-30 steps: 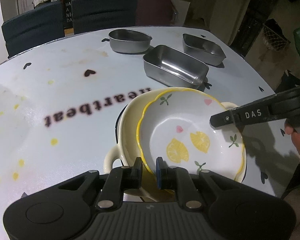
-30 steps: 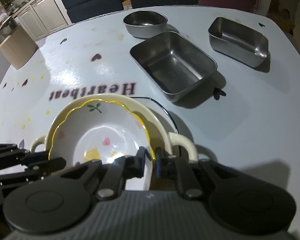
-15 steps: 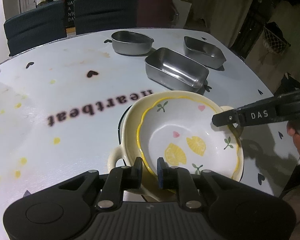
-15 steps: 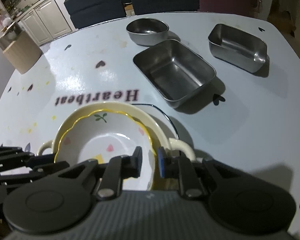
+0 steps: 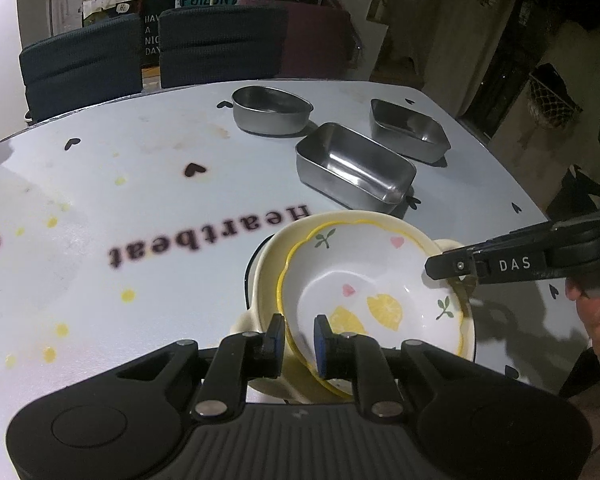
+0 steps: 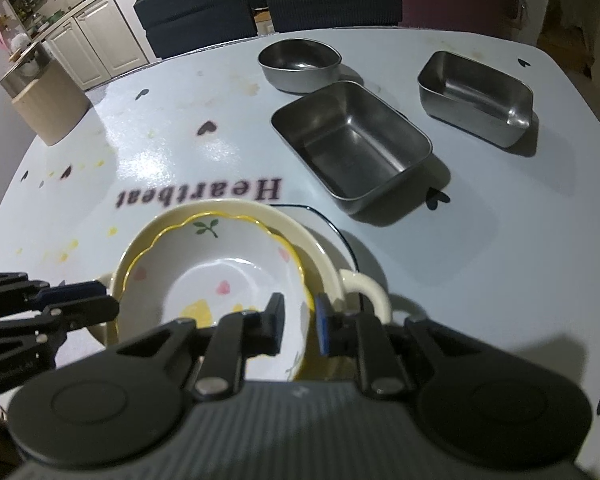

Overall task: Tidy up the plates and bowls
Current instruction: 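Open both grippers to release the lemon bowl, then move both grippers to the stainless rectangular tin and close on its rim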

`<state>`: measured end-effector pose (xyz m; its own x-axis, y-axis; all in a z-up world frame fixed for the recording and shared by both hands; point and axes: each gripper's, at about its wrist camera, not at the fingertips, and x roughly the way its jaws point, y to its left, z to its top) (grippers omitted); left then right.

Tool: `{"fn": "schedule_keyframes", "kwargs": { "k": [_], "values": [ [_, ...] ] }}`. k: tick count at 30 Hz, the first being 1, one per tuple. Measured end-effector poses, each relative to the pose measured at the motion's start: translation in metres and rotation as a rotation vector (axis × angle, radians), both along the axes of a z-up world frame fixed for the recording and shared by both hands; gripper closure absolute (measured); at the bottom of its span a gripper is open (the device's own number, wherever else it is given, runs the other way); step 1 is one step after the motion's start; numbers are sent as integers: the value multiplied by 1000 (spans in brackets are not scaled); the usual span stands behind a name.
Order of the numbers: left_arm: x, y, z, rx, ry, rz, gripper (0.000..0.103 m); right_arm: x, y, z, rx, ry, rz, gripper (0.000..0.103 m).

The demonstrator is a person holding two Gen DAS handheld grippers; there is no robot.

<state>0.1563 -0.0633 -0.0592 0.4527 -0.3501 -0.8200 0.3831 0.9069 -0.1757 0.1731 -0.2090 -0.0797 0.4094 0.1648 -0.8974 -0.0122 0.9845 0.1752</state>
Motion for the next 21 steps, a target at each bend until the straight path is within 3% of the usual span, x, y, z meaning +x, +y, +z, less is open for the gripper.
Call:
{"fn": "schedule_keyframes", "kwargs": {
  "k": [6, 10, 12, 14, 16, 17, 21],
  "values": [
    [3, 2, 12, -34, -19, 14, 80, -6, -4, 16, 36, -55, -19, 80],
    [7, -1, 25, -58, -57, 25, 49, -11, -11, 34, 88, -120, -62, 68],
    [11, -2, 33, -76, -81, 27, 37, -13, -16, 43, 89, -158, -91, 53],
    [15, -4, 40, -89, -106, 40, 14, -13, -24, 51, 110, -202, -130, 43],
    [19, -7, 45, -97, -146, 58, 2, -13, -34, 55, 142, -240, -185, 35],
    [22, -8, 47, -100, -165, 64, 0, -12, -40, 55, 152, -257, -214, 30],
    [36, -16, 52, -102, -220, 77, 0, -1, -56, 49, 157, -279, -333, 28]
  ]
}}
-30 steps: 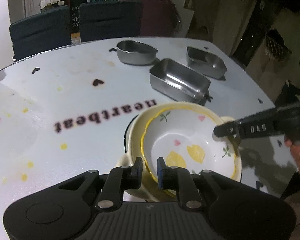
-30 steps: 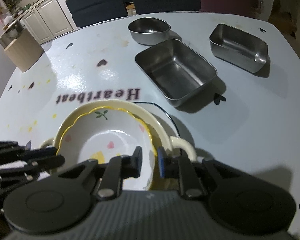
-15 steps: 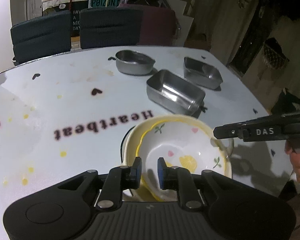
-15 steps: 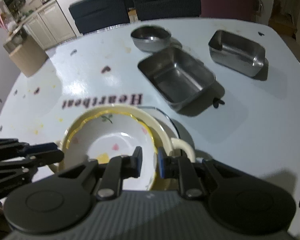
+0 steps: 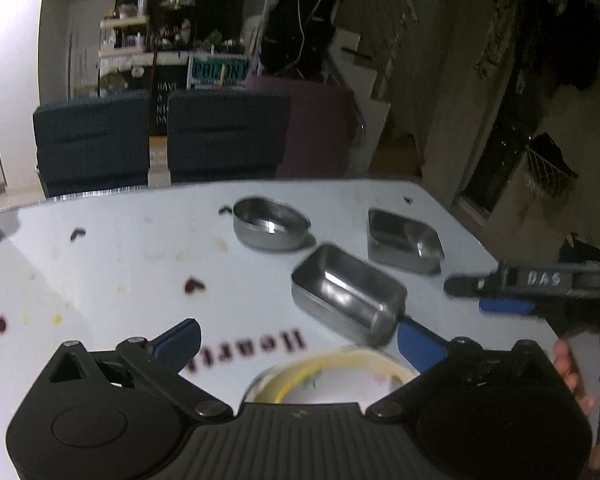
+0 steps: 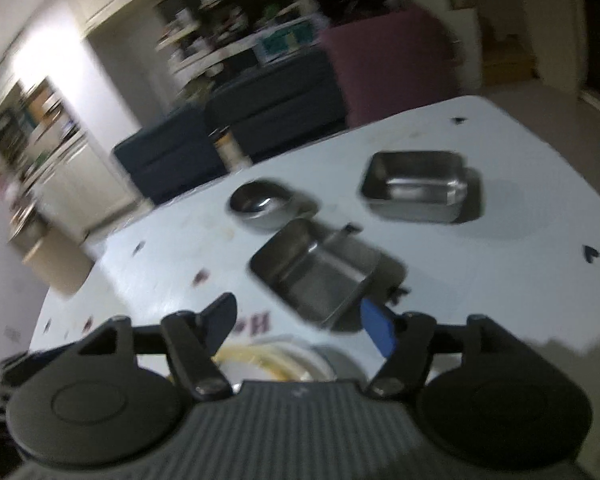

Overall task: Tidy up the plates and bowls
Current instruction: 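Move both grippers to the stainless rectangular tin and close on its rim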

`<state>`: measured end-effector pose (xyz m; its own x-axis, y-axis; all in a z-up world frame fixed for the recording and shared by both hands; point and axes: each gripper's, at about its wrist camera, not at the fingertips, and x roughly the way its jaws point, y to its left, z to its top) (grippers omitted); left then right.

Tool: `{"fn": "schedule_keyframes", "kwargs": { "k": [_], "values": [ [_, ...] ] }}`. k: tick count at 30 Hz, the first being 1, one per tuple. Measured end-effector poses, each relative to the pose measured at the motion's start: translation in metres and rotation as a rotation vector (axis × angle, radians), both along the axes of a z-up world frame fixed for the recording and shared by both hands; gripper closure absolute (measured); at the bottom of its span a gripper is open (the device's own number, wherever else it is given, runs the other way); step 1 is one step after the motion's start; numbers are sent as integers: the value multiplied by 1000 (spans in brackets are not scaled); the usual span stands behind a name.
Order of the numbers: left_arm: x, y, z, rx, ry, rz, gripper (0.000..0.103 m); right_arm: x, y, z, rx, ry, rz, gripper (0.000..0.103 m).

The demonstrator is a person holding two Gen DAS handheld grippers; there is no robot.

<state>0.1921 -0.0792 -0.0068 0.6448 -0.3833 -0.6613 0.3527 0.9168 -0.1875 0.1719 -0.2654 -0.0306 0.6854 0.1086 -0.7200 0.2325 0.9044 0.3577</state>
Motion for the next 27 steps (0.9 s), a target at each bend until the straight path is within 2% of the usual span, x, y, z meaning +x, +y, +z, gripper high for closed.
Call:
{"fn": "schedule_keyframes", "kwargs": {
  "k": [4, 11, 13, 15, 17, 20, 22, 27],
  "values": [
    [21, -12, 0, -1, -18, -7, 0, 15, -11, -20, 78, 65, -86, 25],
    [64, -40, -5, 21, -47, -55, 1, 40, -25, -44, 177, 93, -215, 26],
    [76, -49, -9, 39, -58, -80, 5, 44, -27, -51, 182, 102, -240, 30],
    [89, -57, -15, 61, -52, -101, 16, 48, -30, -57, 195, 114, -254, 47],
    [100, -64, -24, 71, -39, -121, 27, 53, -30, -66, 212, 144, -255, 53],
    [115, -76, -40, 97, -10, -160, 37, 58, -28, -72, 193, 162, -236, 58],
    [123, -83, -49, 109, 9, -172, 42, 62, -27, -75, 188, 171, -227, 62],
    [143, -96, -69, 132, 47, -188, 42, 69, -26, -87, 198, 213, -210, 72]
  ]
}}
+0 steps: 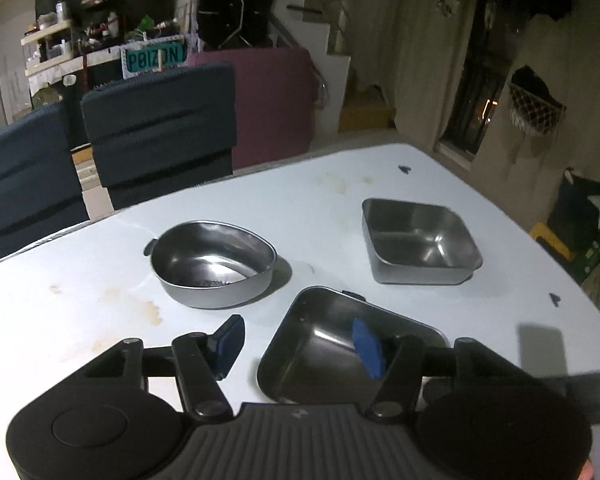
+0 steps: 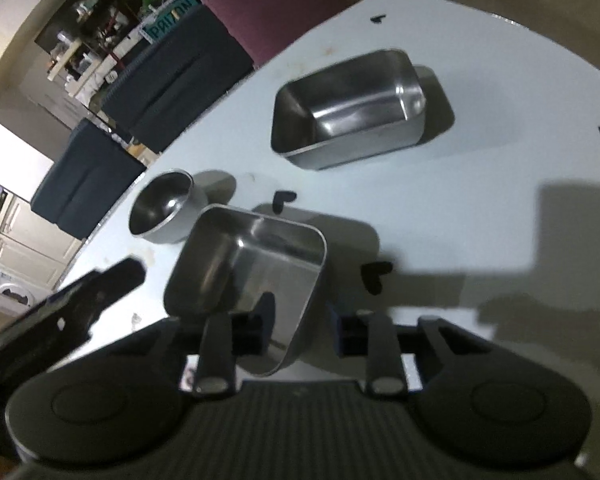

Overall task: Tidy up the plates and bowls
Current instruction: 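Move both grippers to the stainless rectangular tin and close on its rim, then lift the stainless tin with both grippers and carry it toward the stacked bowls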

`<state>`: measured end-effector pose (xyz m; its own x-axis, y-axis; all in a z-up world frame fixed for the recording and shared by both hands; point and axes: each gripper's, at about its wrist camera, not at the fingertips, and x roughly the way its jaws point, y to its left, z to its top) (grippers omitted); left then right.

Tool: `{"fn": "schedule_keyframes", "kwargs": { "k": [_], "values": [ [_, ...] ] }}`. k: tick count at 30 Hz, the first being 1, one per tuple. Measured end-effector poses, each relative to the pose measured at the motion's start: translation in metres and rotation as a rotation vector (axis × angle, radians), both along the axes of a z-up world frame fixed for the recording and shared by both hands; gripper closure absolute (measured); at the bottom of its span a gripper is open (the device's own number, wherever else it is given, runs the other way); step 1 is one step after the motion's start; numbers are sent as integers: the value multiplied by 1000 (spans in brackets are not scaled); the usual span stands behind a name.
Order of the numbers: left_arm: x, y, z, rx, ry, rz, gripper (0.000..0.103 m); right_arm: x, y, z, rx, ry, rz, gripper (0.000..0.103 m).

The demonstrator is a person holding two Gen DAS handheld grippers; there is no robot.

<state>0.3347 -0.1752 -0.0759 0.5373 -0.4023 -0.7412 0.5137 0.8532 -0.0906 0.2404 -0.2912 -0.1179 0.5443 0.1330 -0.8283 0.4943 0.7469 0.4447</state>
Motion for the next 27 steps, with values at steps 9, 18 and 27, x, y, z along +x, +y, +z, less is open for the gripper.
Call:
{"fn": "schedule_keyframes", "kwargs": {
  "k": [9, 18, 27],
  "values": [
    [16, 0, -20, 15, 54, 27, 51, 12, 3, -10, -38, 13, 67, 91],
    [18, 7, -33, 39, 152, 29, 73, 14, -4, -8, -79, 8, 61, 98],
    [10, 19, -30, 36, 190, 49, 100, 9, -4, -2, -80, -16, 66, 98]
  ]
}}
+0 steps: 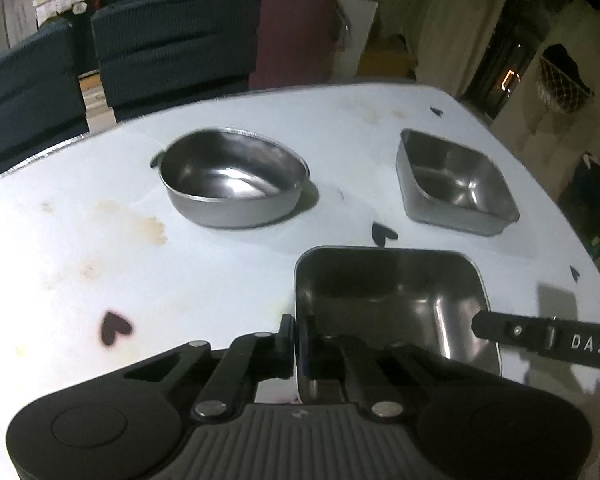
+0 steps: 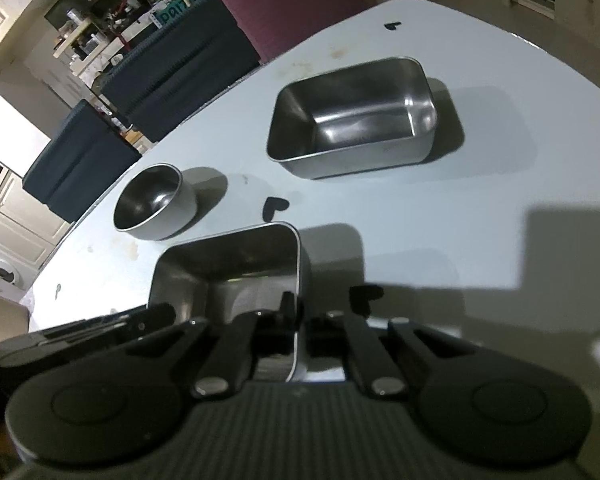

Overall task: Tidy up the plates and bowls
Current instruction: 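Lift the stainless tin with both grippers and carry it toward the stacked bowls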

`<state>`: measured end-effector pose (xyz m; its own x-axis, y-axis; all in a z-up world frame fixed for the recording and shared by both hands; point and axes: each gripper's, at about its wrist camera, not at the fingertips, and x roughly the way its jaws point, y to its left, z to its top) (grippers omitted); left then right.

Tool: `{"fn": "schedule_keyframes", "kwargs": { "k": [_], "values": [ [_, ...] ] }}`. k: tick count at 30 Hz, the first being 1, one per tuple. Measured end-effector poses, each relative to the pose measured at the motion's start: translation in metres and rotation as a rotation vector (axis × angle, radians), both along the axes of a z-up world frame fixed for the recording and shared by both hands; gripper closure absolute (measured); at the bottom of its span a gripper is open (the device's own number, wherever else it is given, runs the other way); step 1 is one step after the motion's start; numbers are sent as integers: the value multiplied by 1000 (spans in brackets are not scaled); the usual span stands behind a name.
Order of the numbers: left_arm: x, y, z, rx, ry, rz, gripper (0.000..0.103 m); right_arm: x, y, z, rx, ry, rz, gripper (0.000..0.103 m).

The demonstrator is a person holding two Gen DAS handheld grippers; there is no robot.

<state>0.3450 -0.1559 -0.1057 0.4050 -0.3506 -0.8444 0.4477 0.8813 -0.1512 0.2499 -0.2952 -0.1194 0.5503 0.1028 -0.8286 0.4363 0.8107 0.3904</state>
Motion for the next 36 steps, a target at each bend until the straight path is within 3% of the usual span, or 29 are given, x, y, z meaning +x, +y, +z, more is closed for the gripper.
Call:
{"fn": "schedule_keyframes", "kwargs": {
  "k": [7, 18, 28, 36],
  "values": [
    [-13, 13, 32, -51, -84, 29, 101, -2, 9, 17, -50, -63, 37, 99],
    [-61, 70, 83, -64, -200, 113, 100, -9, 41, 54, -12, -175, 128, 99],
    [-103, 139, 104, -36, -227, 236, 100, -21, 108, 77, -7, -218, 292, 99],
    [-137, 192, 105, 10, -225, 314, 100, -22, 152, 71, 25, -201, 408, 99]
  ]
}}
